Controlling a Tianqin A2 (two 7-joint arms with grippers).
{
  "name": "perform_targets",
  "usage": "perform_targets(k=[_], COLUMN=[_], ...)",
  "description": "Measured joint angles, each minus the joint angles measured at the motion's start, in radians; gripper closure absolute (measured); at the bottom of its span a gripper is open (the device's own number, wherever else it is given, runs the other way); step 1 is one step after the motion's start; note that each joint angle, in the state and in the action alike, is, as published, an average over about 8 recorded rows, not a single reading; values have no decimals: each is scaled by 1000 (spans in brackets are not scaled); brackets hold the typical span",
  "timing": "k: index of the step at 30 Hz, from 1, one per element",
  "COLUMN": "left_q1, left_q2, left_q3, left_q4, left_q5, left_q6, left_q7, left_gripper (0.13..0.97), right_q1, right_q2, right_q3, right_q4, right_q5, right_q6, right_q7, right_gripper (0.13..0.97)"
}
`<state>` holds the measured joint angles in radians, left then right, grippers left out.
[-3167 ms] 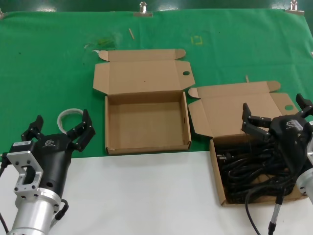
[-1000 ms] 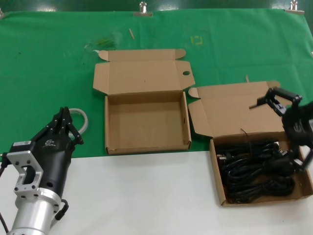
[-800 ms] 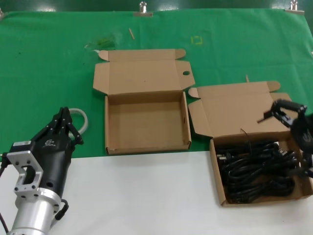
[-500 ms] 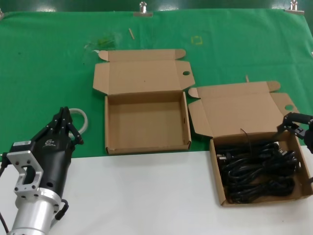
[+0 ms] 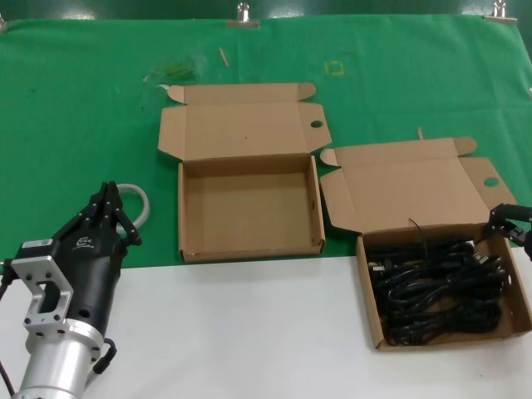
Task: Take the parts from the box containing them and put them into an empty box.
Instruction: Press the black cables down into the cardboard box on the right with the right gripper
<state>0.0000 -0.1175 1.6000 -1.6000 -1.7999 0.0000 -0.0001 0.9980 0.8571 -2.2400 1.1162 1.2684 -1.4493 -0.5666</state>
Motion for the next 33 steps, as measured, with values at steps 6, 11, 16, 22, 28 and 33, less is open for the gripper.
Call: perform_targets(k=[6,11,16,22,28,33], left_q1=[0,0,0,0,0,0], left_q2=[0,0,0,0,0,0], left_q3=[0,0,0,0,0,0], left_q4=[0,0,0,0,0,0], left_q5=[0,0,0,0,0,0], left_q6=[0,0,0,0,0,0], left_q7=[0,0,0,0,-1,-1], left_gripper=[941,941,941,941,941,941], right_q1=[-6,-9,-10,-7,19,50], right_q2=[-33,-61,-83,-102,-127,-150], right_q3=[5,9,10,10,10,9], right_q4=[-70,-113,-150,-202,-295,-374], right_q5=[-12,-14,-17,-21,-31,-41], right_q6=[27,47,61,74,98,121], right_q7=[-29,-45,-60,-81,-115,-147], right_gripper=[129,129,129,129,130,136])
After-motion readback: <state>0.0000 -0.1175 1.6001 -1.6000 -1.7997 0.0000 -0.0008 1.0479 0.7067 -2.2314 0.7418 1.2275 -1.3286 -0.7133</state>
